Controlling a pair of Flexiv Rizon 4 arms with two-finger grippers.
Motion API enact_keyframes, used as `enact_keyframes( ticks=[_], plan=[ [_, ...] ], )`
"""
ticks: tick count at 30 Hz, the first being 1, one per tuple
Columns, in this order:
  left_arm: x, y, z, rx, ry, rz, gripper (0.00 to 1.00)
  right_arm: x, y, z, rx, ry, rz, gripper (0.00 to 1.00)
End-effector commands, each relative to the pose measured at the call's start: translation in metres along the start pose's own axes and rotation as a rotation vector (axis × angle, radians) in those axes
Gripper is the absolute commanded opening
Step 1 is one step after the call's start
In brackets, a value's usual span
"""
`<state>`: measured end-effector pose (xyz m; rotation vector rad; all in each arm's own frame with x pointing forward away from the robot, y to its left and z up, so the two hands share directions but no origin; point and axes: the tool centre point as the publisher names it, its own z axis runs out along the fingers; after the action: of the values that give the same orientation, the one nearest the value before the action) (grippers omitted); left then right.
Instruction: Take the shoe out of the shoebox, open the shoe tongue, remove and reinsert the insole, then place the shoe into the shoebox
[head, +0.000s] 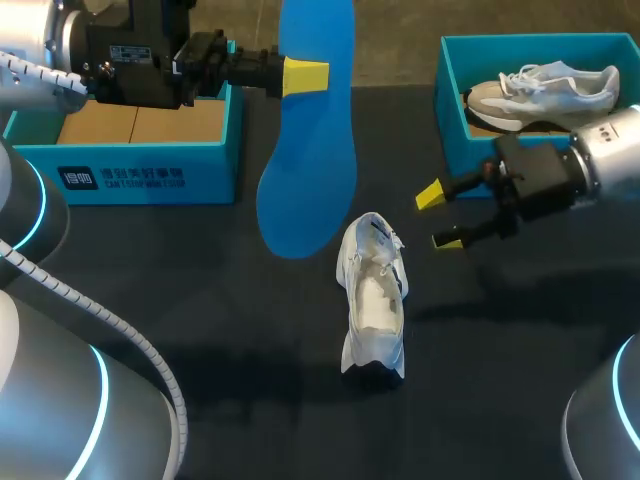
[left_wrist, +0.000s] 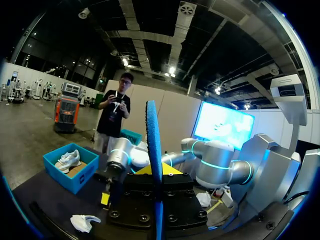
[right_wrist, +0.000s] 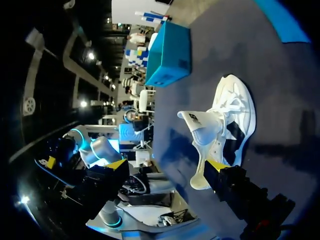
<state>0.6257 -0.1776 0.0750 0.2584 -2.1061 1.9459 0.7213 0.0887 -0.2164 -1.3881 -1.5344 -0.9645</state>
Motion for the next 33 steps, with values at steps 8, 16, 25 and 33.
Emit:
enact_keyframes(
  ticks=[8,16,25,33],
  plan=[
    [-0.019,0.007,-0.006,0.032,0.055,0.159,0.00,0.011,0.010,0.001,-0.020,0.039,0.050,1.00],
    [-0.054,0.000,-0.009,0.091,0.012,0.476,0.00,0.013,0.014,0.001,-0.010,0.068,0.066,1.00],
    [-0.057,0.001,-0.003,-0.033,0.038,0.934,0.00,0.013,0.014,0.001,-0.010,0.068,0.066,1.00],
    [-0.057,0.001,-0.003,-0.033,0.038,0.934,0.00,0.013,0.014,0.001,-0.010,0.068,0.066,1.00]
  ],
)
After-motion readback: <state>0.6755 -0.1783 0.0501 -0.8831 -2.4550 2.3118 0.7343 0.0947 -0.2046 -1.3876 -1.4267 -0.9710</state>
